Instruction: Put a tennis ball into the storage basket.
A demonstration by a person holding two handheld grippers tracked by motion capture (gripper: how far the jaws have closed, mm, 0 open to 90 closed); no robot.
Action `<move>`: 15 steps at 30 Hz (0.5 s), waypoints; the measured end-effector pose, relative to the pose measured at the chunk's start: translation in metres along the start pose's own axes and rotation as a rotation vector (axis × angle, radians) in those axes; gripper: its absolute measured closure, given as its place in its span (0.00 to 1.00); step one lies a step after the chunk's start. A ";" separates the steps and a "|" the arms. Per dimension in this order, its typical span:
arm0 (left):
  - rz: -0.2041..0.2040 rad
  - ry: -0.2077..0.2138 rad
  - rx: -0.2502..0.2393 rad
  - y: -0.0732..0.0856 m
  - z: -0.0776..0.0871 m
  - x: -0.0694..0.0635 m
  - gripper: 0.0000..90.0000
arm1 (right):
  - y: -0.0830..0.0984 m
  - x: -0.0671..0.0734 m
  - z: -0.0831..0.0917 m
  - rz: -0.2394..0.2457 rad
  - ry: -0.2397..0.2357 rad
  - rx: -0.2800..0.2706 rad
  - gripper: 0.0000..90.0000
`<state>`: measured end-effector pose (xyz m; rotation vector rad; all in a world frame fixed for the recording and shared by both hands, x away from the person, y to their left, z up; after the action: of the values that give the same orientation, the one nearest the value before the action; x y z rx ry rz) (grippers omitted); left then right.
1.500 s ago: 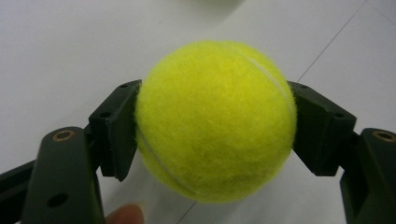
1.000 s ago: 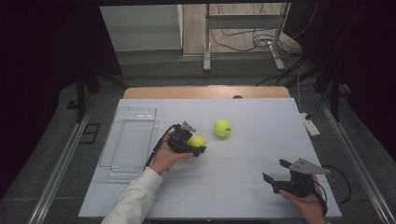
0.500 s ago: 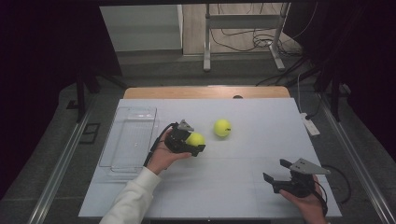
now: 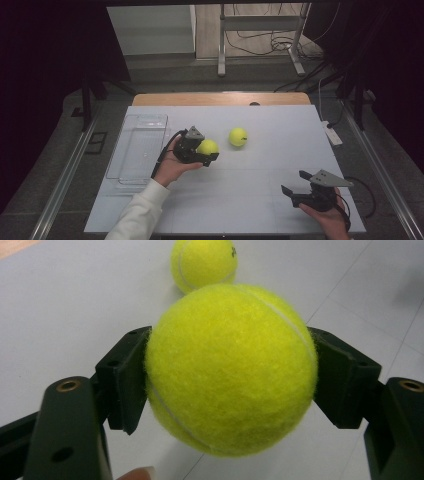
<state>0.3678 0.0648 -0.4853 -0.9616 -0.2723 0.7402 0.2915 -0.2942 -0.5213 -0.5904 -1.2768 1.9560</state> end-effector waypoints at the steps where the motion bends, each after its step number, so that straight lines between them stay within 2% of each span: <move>1: 0.000 0.000 0.000 0.000 0.000 0.000 0.29 | 0.000 0.000 0.000 0.000 0.000 0.000 0.15; 15: -0.003 0.003 -0.033 -0.006 0.010 -0.001 0.29 | 0.000 -0.001 0.000 0.000 0.003 -0.003 0.15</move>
<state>0.3641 0.0681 -0.4751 -0.9927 -0.2843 0.7334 0.2917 -0.2946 -0.5211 -0.5950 -1.2782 1.9522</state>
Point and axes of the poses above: each handheld gripper's, and its own axes: z roughly backward along the jaws, y roughly out of its underside, x roughly to its left, the point moved 4 cm from there along -z, roughly forward along the jaws, and after that the axes turned 7 degrees about -x, right-handed, at the moved point
